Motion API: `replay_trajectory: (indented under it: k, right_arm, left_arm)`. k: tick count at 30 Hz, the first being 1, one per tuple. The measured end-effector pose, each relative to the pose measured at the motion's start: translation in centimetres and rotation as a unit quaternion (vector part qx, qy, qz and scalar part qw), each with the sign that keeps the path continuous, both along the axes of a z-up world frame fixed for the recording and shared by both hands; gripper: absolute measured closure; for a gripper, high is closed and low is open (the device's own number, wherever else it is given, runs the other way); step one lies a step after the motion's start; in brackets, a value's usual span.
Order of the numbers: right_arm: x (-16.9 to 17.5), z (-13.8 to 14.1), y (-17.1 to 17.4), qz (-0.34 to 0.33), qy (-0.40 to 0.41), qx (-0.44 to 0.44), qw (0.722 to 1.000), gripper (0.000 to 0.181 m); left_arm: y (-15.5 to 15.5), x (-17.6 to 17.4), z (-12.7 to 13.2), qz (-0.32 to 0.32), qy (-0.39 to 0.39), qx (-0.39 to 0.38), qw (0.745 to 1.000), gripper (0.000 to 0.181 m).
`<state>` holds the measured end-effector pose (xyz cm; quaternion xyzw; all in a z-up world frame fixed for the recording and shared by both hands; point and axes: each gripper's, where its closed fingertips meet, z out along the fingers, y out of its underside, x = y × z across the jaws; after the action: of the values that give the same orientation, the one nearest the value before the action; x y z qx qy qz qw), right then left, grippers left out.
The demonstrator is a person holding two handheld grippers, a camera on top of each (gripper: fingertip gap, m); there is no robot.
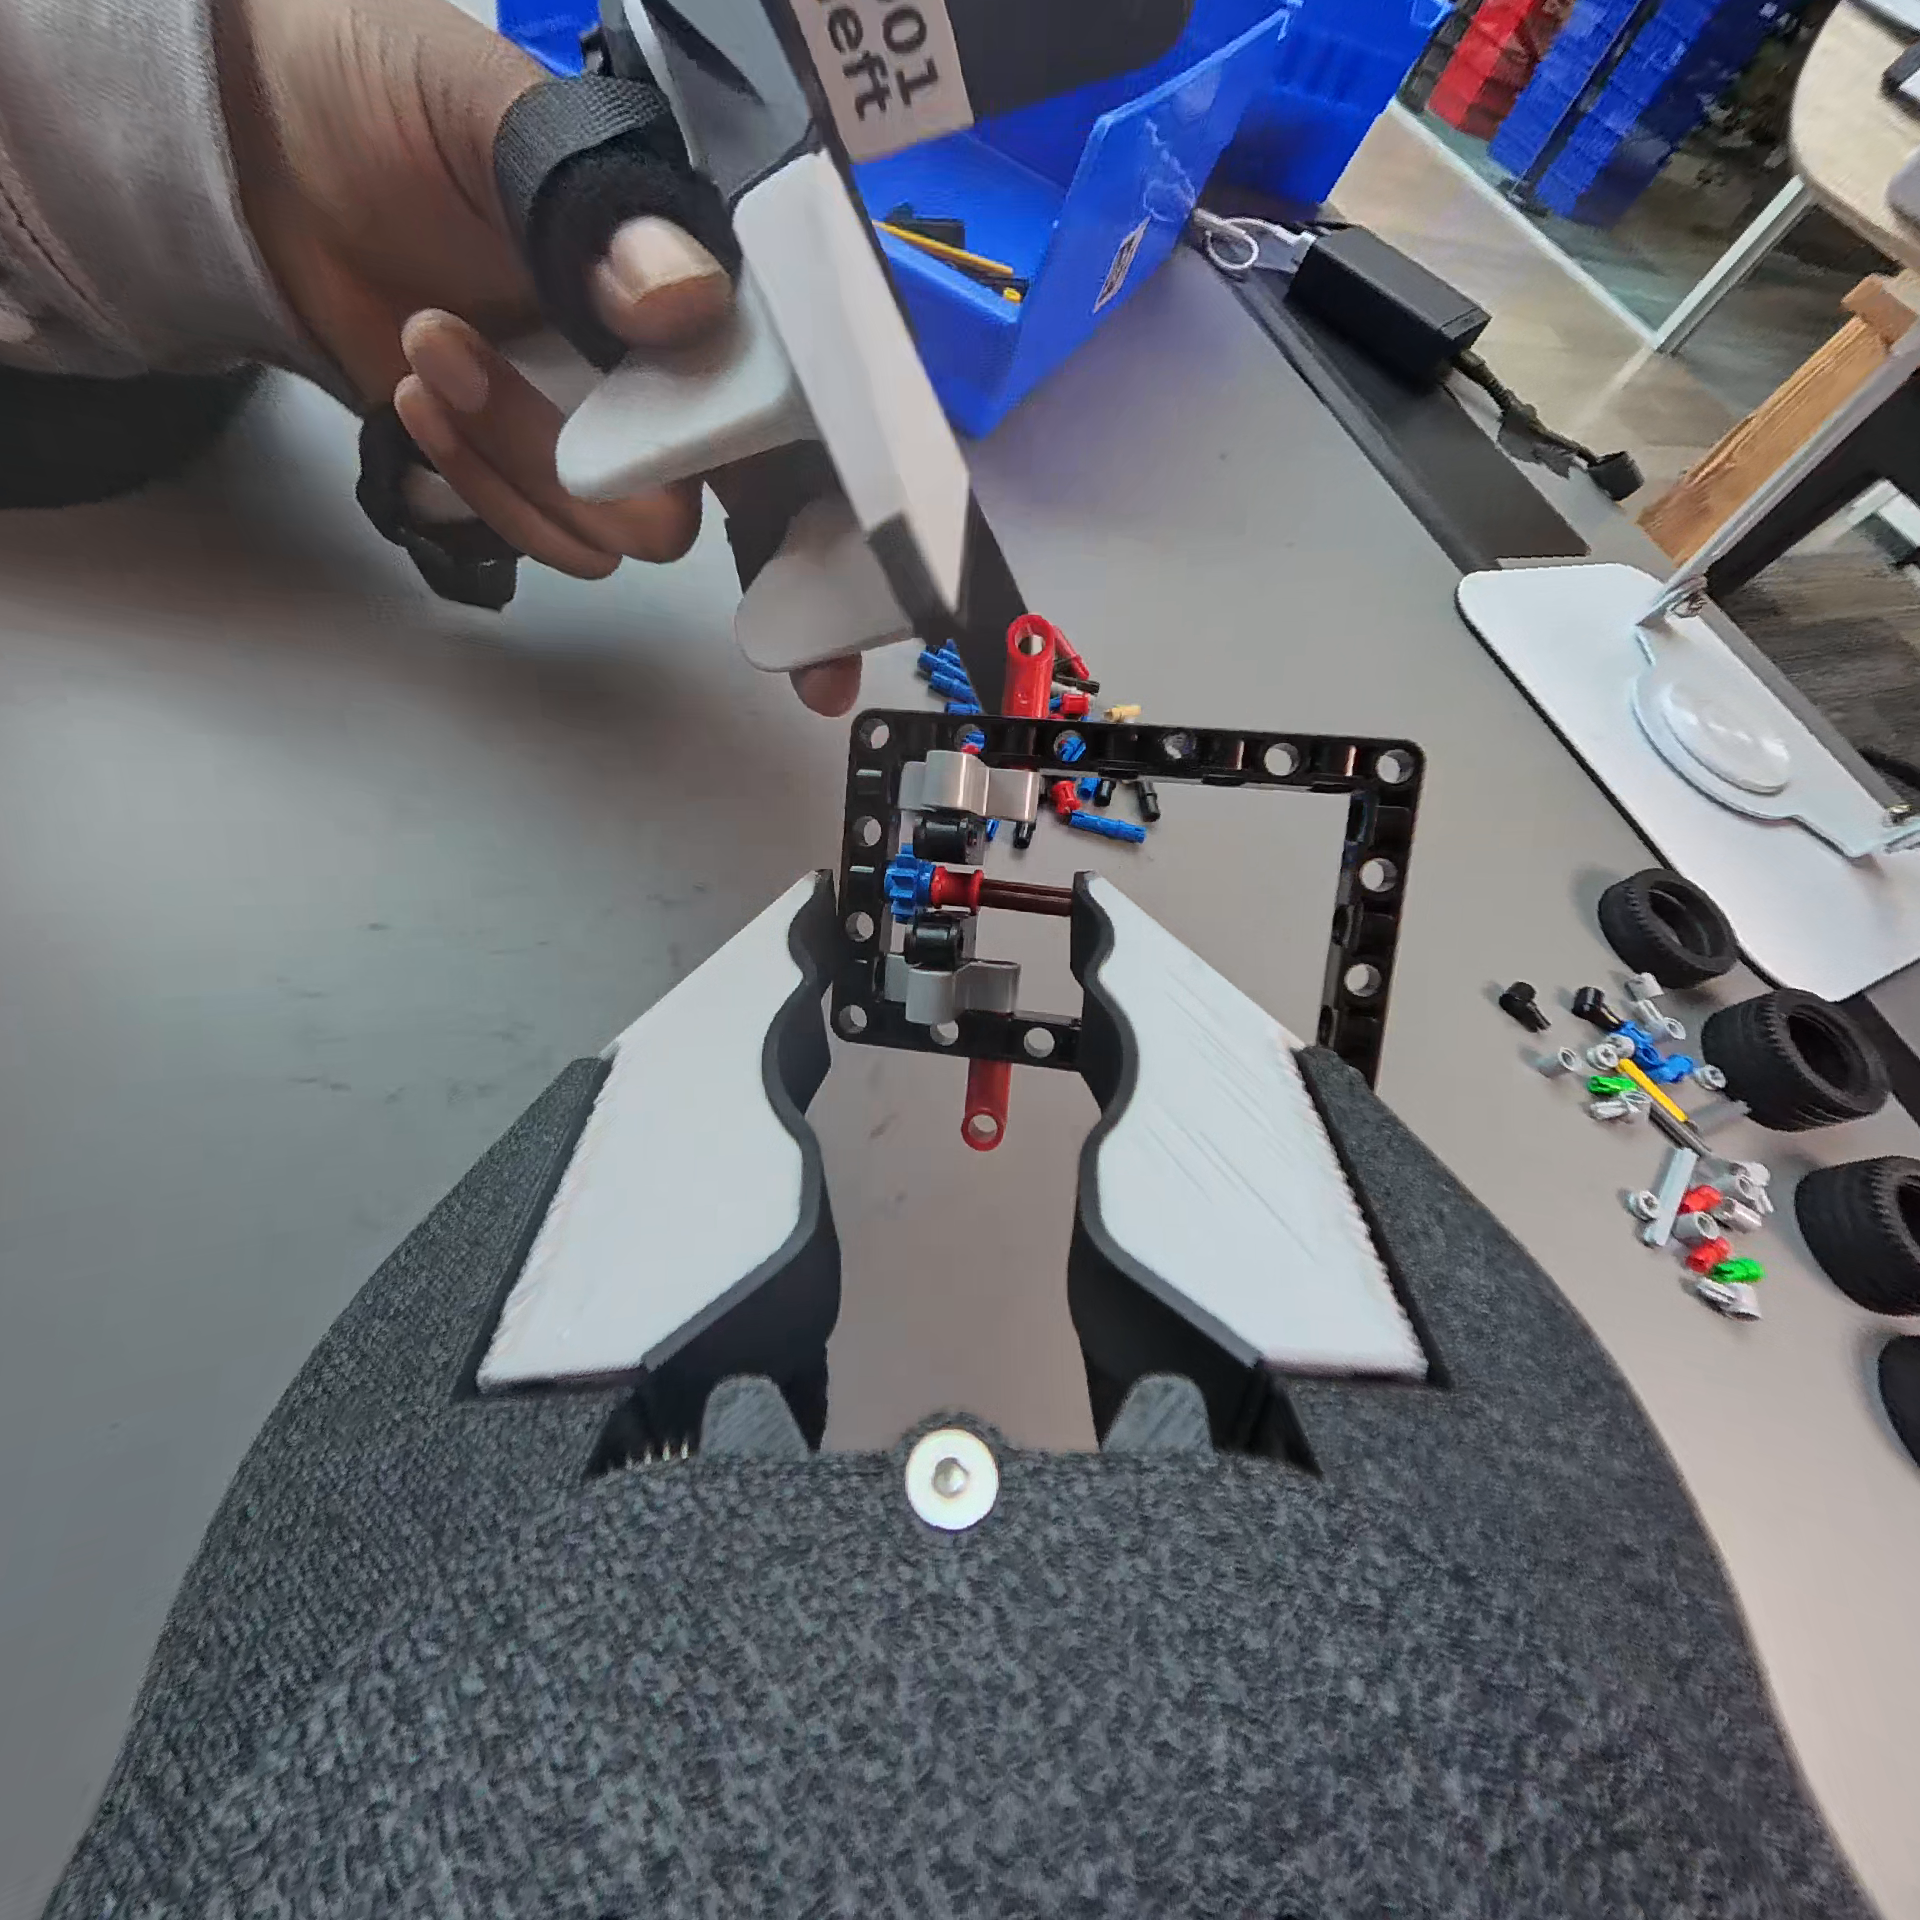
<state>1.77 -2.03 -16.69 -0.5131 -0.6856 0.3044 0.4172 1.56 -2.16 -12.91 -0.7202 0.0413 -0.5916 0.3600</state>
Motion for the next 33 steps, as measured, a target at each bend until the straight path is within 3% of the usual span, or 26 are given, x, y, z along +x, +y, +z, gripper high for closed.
replay_trajectory:
  k: [2,6,19,33]
  right_arm:
    - [0.1,-0.1,0.1,0.005,-0.016,0.008,1.0,0.136]
    - [0.2,0.4,-0.1,0.015,-0.024,0.028,0.999,0.137]
    - [0.1,4.0,0.4,0.006,0.1,0.19,0.977,0.138]
    - [0.4,3.6,-0.5,0.048,0.089,0.2,0.975,0.141]
  left_arm:
    - [-0.6,0.6,-0.8,-0.009,0.051,0.007,0.999,0.146]
    - [-0.6,1.3,-1.9,-0.008,0.095,0.009,0.995,0.174]
    - [-0.3,1.4,0.9,-0.006,-0.106,-0.03,0.994,0.175]
    - [-0.5,1.6,0.9,-0.016,-0.134,-0.043,0.99,0.176]
